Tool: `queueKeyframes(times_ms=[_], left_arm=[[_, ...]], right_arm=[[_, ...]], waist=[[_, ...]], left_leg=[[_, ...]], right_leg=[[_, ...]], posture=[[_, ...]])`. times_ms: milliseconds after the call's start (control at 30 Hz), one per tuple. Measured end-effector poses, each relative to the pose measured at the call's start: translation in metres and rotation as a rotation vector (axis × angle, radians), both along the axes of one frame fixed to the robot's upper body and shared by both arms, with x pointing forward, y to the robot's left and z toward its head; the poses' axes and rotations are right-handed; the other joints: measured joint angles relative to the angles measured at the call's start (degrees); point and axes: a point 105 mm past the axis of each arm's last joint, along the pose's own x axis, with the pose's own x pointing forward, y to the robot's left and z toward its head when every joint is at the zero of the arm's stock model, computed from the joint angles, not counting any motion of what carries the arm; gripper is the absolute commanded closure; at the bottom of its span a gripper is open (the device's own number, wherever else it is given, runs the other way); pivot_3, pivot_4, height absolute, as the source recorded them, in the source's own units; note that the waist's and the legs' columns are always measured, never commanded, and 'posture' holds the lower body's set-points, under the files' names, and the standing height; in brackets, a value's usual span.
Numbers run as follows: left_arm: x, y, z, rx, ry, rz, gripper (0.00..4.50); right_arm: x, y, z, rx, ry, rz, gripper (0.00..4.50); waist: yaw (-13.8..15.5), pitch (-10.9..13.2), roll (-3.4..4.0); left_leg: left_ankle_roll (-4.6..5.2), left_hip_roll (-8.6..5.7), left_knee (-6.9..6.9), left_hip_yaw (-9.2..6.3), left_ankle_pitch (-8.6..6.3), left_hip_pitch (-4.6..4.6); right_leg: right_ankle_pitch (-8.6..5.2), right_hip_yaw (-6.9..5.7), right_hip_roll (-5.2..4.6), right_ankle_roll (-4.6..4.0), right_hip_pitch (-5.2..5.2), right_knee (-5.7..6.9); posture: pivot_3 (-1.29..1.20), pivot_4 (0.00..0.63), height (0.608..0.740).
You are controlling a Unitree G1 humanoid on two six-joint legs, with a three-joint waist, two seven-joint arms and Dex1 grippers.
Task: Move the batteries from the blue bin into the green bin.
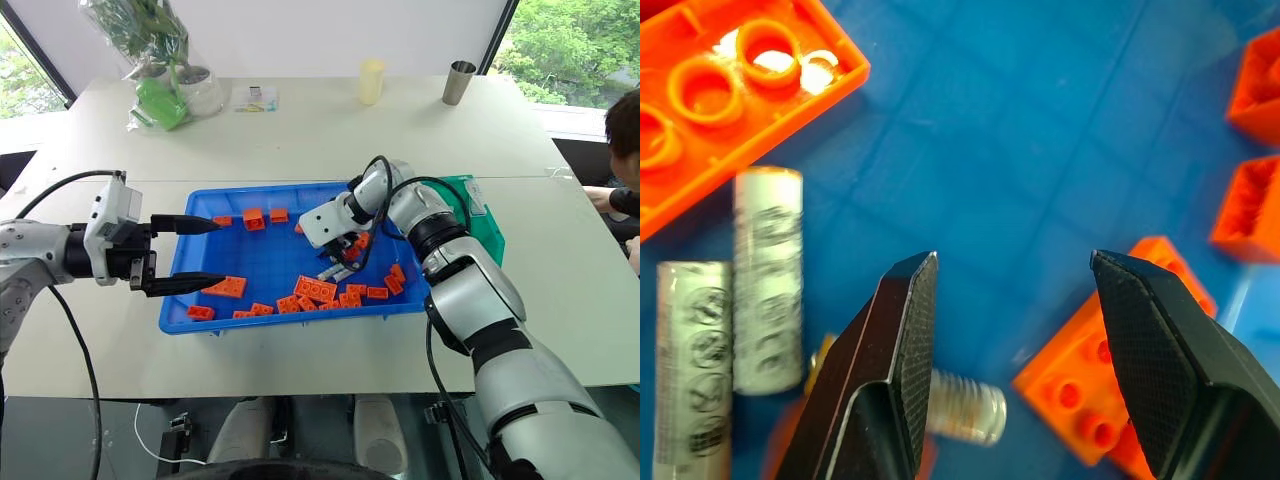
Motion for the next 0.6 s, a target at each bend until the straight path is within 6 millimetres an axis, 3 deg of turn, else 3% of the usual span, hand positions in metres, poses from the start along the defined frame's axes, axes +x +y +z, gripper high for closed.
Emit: queueKeyframes(times_ms=[267,467,600], left_arm=[[-0.001,0.002,0.001,-0.009,-0.006,0.012,0.0],[-0.001,0.001,0.002,-0.008,-0.01,0.015,0.0],[-0.001,0.001,0.003,-0.008,-0.017,0.013,0.0]], right_arm=[[0.007,0.003,0.04,0.036,-0.033,0.003,2.0],[0.009,-0.035,0.024,-0.184,-0.168,0.099,2.0],[0.007,-0.041,0.013,-0.272,-0.236,0.185,2.0]], waist=[[0.2,0.0,0.03],[0.1,0.0,0.02],[-0.4,0.0,0.05]], left_leg=[[0.0,-0.01,0.0,-0.03,0.0,0.0],[0.0,-0.05,0.0,0.0,0.0,0.0],[0.0,-0.01,-0.02,0.01,0.0,0.01]], right_leg=[[-0.01,-0.01,-0.03,-0.01,0.02,-0.01],[-0.07,0.0,-0.1,-0.11,0.02,-0.03],[-0.04,0.0,0.0,-0.06,-0.04,0.03]], posture=[[0.0,0.15,0.736],[0.0,0.15,0.736],[0.0,0.15,0.736]])
